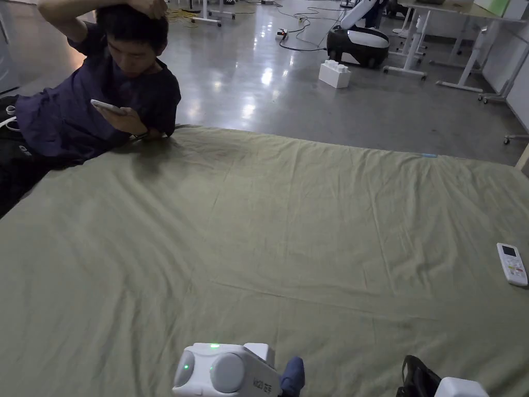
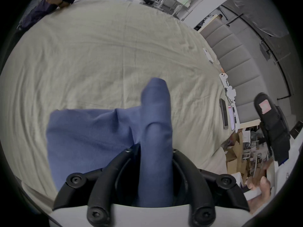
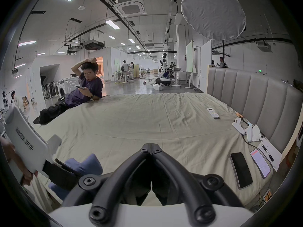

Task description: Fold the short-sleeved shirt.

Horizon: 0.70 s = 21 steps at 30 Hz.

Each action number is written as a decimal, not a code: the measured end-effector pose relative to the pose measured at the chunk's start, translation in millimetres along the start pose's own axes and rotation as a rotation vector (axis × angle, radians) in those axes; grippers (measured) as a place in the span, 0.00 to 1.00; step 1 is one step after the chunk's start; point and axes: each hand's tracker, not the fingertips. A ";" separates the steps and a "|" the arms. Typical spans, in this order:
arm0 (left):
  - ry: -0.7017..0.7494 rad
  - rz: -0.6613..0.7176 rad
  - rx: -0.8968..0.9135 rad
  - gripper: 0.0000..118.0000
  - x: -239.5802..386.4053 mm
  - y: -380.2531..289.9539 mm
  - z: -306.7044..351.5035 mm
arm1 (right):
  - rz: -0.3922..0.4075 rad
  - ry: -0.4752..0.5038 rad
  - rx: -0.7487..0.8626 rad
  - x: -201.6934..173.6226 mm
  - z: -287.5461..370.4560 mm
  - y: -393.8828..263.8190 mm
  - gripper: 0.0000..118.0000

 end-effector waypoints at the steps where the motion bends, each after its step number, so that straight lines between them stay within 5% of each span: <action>1: -0.028 0.005 -0.001 0.23 -0.3 0.1 6.3 | 0.001 -0.003 -0.001 0.7 -0.2 0.0 0.00; 3: -0.073 0.024 0.006 0.26 -3.4 0.6 23.2 | 0.000 -0.005 -0.002 2.5 -0.4 0.0 0.00; 8: -0.161 0.008 0.109 0.56 -13.8 1.9 70.6 | -0.010 -0.010 -0.002 4.4 -1.0 0.1 0.00; 15: -0.059 0.011 0.174 0.57 -39.6 -5.0 58.5 | -0.015 -0.006 -0.007 1.3 -2.7 -1.0 0.00; 17: -0.028 0.032 0.116 0.52 -47.9 -9.5 36.6 | -0.015 -0.001 -0.009 -0.3 -3.3 -1.5 0.00; 20: -0.037 0.043 0.089 0.18 -57.7 -20.6 12.3 | -0.011 0.005 -0.012 -2.9 -3.6 -1.7 0.00; 21: -0.049 0.056 0.096 0.17 -59.4 -24.1 8.4 | -0.010 0.006 -0.012 -3.4 -3.4 -1.7 0.00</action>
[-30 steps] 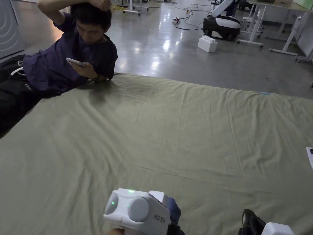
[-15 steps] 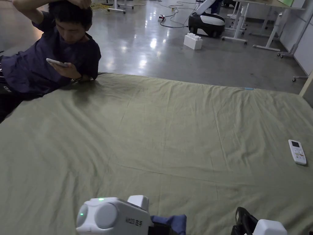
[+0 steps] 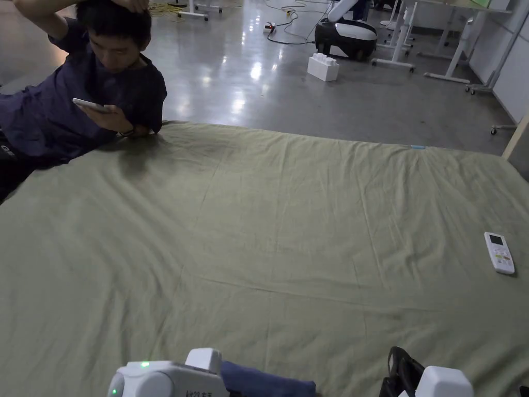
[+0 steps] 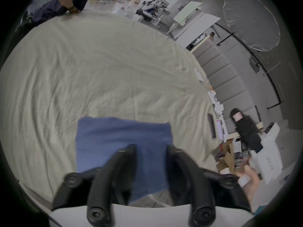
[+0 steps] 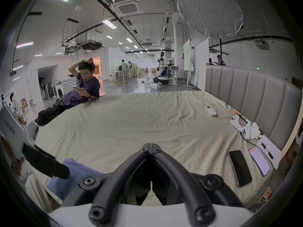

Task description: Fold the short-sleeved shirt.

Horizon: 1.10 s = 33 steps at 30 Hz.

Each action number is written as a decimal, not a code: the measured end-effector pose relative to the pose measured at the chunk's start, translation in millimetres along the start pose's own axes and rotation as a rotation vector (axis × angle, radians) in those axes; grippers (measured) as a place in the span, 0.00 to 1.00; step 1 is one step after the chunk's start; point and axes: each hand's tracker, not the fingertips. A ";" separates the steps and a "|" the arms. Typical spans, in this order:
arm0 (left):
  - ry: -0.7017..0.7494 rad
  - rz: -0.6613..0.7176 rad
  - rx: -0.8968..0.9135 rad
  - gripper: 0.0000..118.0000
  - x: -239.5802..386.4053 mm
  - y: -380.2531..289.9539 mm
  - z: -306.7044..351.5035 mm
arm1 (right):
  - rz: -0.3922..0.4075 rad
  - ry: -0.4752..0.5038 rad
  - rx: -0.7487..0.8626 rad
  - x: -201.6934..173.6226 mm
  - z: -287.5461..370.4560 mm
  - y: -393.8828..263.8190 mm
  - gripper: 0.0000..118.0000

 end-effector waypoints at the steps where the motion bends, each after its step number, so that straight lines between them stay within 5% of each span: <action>1: -0.018 0.025 0.007 0.13 -1.4 -1.5 -1.2 | 0.002 0.000 0.000 -0.5 0.1 -0.1 0.00; 15: 0.086 -0.160 0.080 0.01 25.6 -13.5 8.6 | 0.010 -0.006 0.019 -1.0 4.3 5.3 0.00; 23: 0.075 -0.310 0.395 0.02 58.1 1.8 67.5 | 0.017 -0.014 0.092 -8.1 3.7 22.9 0.00; 33: 0.371 -0.415 0.968 0.02 69.5 0.5 131.2 | 0.098 -0.077 0.316 -18.9 13.5 57.5 0.00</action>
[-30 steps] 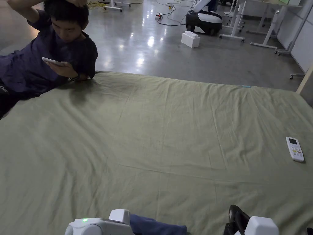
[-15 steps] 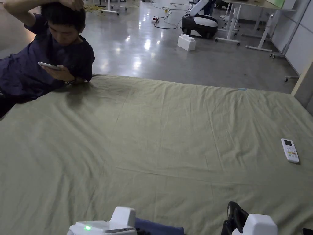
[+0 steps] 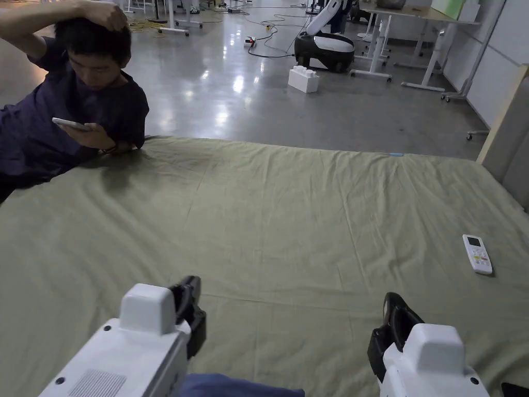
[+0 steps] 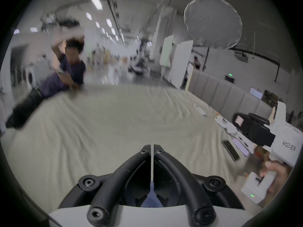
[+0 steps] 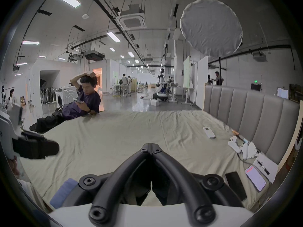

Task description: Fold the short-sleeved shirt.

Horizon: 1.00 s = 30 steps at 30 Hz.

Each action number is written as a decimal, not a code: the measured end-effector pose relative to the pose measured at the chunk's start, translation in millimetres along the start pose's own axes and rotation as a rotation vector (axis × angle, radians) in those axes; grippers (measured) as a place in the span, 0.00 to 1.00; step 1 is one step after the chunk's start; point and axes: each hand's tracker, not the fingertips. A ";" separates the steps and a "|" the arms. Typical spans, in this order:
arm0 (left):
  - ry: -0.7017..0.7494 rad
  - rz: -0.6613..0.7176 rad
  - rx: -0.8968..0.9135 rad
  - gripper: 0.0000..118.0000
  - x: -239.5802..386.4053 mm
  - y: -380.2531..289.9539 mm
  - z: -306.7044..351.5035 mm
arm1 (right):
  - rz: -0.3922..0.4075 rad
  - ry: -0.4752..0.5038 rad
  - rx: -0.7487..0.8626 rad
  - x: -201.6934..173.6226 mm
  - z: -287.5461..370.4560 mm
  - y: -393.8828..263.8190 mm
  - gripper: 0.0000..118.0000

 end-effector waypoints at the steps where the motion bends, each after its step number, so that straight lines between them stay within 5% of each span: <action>1: 0.033 -0.014 0.033 0.02 -3.1 2.3 3.2 | -0.016 -0.008 -0.011 -0.1 -0.4 1.3 0.00; 9: 0.171 -0.036 0.131 0.02 -33.7 14.5 19.1 | 0.011 -0.037 0.048 0.2 0.4 17.0 0.00; 13: 0.164 -0.057 0.081 0.02 -48.0 5.7 24.7 | -0.019 0.019 -0.054 -5.6 4.3 6.8 0.00; 22: 0.124 0.021 -0.169 0.02 -72.9 -50.4 34.5 | 0.012 0.267 -0.366 -97.5 20.9 -76.6 0.00; 30: 0.014 0.239 -0.399 0.02 -90.5 -95.1 29.8 | 0.100 0.221 -0.480 -138.5 7.9 -150.6 0.00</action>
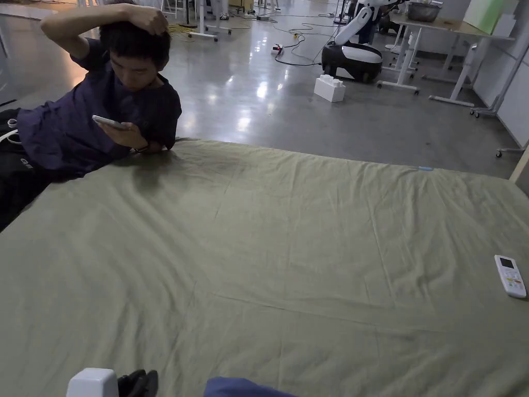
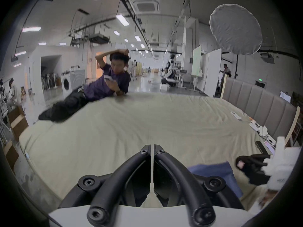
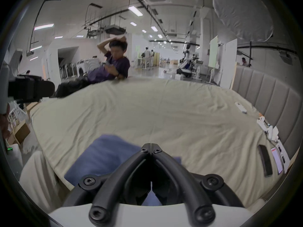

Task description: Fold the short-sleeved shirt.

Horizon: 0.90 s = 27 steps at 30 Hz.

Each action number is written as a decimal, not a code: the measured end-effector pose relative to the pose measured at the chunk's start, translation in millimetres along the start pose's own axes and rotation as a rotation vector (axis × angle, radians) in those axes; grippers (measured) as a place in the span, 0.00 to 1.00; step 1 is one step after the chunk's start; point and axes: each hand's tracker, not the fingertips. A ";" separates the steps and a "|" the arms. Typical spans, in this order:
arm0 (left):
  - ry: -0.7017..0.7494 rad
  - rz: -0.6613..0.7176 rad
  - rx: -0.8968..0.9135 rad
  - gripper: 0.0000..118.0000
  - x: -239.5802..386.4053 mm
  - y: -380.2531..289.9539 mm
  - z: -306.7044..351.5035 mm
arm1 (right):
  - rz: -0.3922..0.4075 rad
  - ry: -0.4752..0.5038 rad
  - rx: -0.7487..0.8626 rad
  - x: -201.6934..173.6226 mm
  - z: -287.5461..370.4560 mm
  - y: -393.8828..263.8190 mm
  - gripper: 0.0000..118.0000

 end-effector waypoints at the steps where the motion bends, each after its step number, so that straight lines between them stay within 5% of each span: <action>1: -0.030 0.035 -0.037 0.02 -3.7 -1.4 -4.1 | 0.005 -0.022 -0.012 0.3 -4.7 -4.5 0.00; 5: -0.210 0.142 -0.182 0.14 -18.3 -4.3 -30.7 | -0.019 -0.057 -0.033 8.6 -12.4 -14.3 0.00; 6: -0.256 0.149 -0.208 0.24 -20.8 -5.0 -38.1 | -0.020 -0.059 -0.029 9.7 -12.2 -13.7 0.01; 8: -0.334 0.191 -0.281 0.58 -24.9 -5.6 -56.4 | -0.023 -0.068 -0.030 11.3 -10.7 -13.5 0.01; 10: -0.408 0.235 -0.358 0.70 -27.6 -8.3 -75.4 | -0.037 -0.063 -0.035 13.5 -11.5 -13.8 0.00; 18: -0.690 0.399 -0.631 0.73 -25.1 -28.4 -147.9 | -0.028 -0.050 -0.028 15.1 -10.9 -19.4 0.01; 24: -0.709 0.437 -0.634 0.71 -25.3 -32.5 -169.8 | -0.039 -0.043 -0.022 18.5 -10.1 -20.8 0.01; 27: -0.741 0.477 -0.637 0.47 -29.3 -34.1 -169.0 | -0.059 -0.057 -0.021 23.7 -10.7 -19.7 0.01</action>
